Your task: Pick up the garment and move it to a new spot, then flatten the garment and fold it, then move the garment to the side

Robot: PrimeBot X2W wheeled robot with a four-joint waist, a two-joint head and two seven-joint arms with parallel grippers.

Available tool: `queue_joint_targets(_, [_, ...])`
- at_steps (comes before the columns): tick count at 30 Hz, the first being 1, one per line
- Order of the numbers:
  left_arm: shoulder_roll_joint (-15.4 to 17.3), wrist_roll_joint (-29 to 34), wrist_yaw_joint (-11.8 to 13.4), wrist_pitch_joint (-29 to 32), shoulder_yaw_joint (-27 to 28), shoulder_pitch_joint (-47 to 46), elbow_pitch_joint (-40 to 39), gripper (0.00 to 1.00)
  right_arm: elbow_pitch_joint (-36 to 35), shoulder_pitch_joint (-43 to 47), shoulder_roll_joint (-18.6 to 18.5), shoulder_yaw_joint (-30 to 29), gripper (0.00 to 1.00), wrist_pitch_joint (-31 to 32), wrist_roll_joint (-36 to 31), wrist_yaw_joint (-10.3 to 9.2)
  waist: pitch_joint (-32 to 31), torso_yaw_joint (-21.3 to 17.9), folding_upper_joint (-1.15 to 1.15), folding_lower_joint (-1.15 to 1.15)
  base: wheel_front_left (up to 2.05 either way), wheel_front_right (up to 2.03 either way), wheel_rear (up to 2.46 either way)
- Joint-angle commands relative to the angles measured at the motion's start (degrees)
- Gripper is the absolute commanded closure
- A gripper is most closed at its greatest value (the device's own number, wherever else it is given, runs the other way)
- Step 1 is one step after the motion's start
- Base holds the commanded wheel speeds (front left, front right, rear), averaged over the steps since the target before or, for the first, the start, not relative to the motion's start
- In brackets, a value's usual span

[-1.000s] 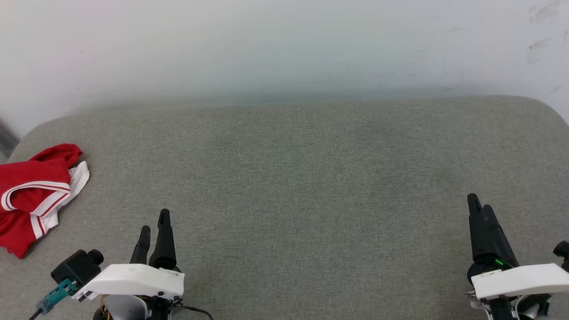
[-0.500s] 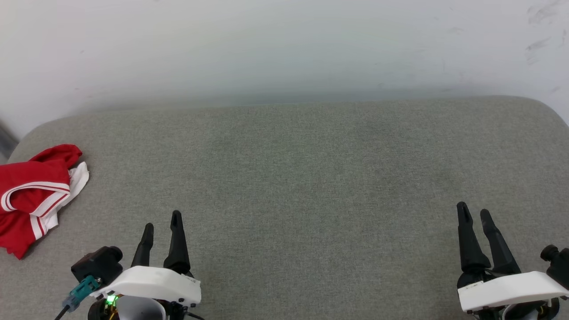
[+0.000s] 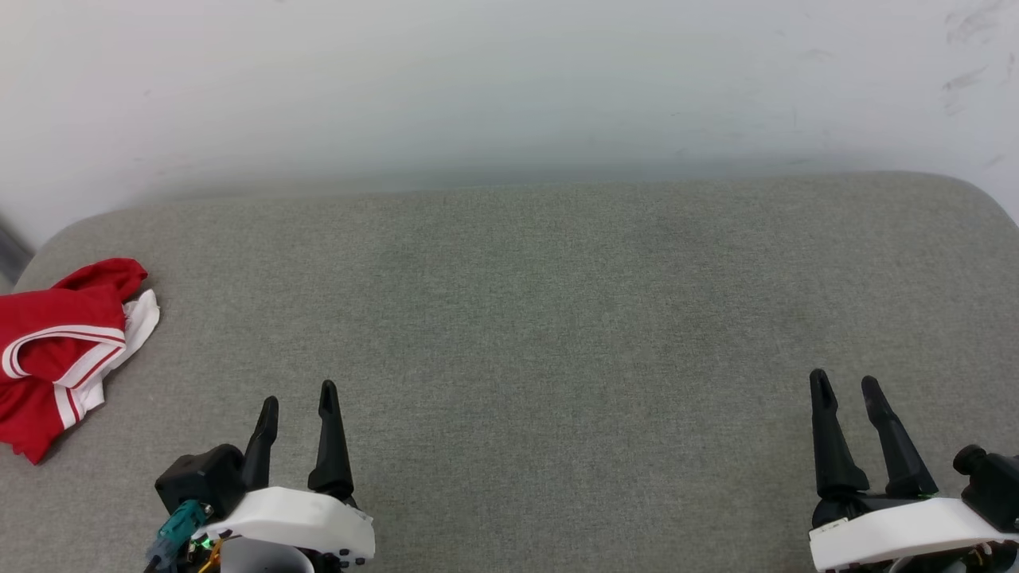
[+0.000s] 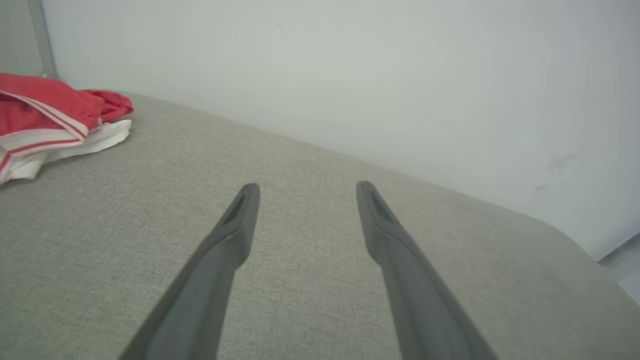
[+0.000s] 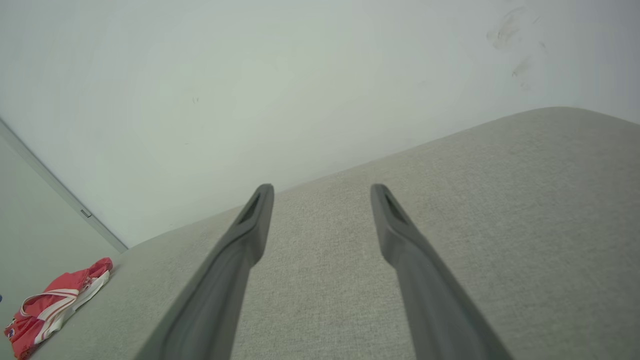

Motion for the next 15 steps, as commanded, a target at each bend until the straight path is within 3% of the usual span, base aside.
queue_joint_targets(1, [0.5, 1.4, 0.4, -0.4, -0.2, 0.0, -0.9, 0.00, -0.9, 0.1, 0.0, 0.1, 0.00, -0.6, -1.3, 0.11, 0.0, 0.0, 0.00, -0.01, 0.00, 0.00, 0.00])
queue_joint_targets(15, [0.3, 8.0, 0.0, -2.4, -1.0, 1.2, -2.4, 0.00, -2.3, 1.2, 0.0, 0.5, 0.00, -2.5, -7.5, 0.12, 0.0, 0.0, 0.00, -0.01, 0.00, 0.00, 0.00])
